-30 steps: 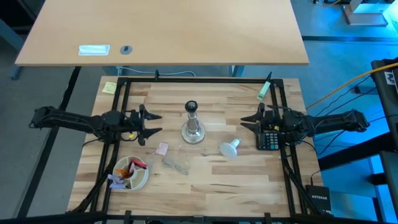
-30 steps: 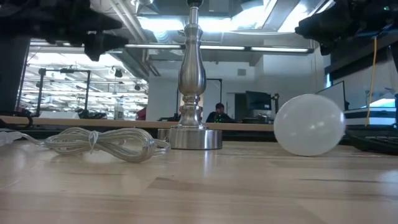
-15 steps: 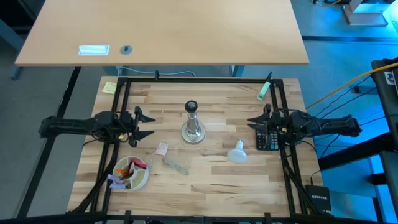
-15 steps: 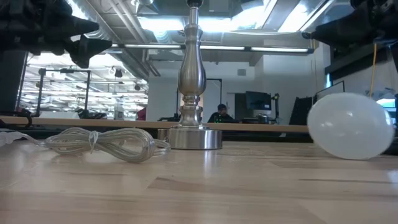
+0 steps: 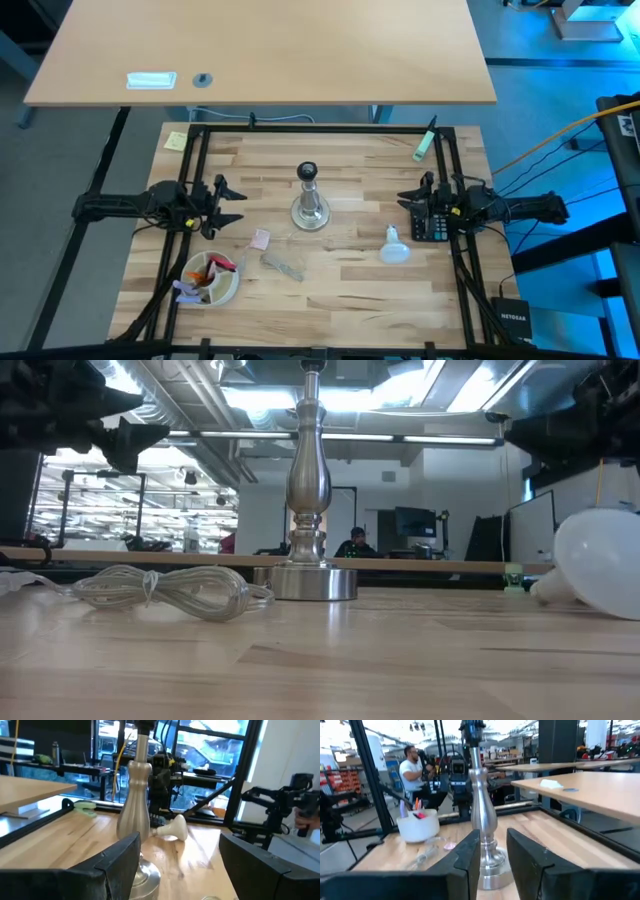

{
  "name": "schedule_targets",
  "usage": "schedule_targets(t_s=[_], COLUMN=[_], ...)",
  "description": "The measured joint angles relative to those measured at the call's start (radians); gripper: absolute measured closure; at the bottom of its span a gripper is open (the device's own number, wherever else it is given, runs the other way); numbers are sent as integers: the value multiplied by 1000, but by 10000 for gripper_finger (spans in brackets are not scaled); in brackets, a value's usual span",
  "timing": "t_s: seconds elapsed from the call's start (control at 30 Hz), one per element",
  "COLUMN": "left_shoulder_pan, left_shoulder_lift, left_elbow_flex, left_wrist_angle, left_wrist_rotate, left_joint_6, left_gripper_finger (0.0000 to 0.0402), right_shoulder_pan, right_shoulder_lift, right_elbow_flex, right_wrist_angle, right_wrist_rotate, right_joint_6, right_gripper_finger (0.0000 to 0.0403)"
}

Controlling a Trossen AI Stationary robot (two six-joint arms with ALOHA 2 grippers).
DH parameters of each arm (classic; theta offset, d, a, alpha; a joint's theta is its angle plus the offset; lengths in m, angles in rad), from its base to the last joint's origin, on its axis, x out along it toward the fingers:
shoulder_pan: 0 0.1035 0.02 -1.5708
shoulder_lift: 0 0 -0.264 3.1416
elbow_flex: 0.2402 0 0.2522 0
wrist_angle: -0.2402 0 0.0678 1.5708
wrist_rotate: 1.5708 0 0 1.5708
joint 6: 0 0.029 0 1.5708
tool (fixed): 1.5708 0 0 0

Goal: Screw lightbulb
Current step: Return to Home Position

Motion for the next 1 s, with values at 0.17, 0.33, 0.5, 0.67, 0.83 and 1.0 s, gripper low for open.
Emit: schedule_targets(t_s=[0.17,0.33,0.5,0.67,0.83,1.0], left_shoulder_pan=[0,0,1,1,1,1], left_shoulder_lift=[0,-1,0,0,1,0], left_elbow_flex=[0,0,0,0,0,0], left_wrist_angle=[14,90,18,-18,-74,-72], left_wrist_rotate=[8,82,99,88,-7,-21], left_joint_6=[29,72,60,53,41,62], left_gripper_finger=[141,141,141,141,141,141], right_shoulder_pan=[0,0,0,0,0,0], right_shoulder_lift=[2,4,1,3,2,22], right_elbow_flex=[-7,-8,-9,-10,-10,-11], right_wrist_angle=[-20,-54,-63,-87,-67,-93], right_wrist_rotate=[4,-18,-65,-172,-112,-198], right_joint_6=[5,27,1,-8,-48,-52], right_gripper_finger=[306,306,306,306,306,306])
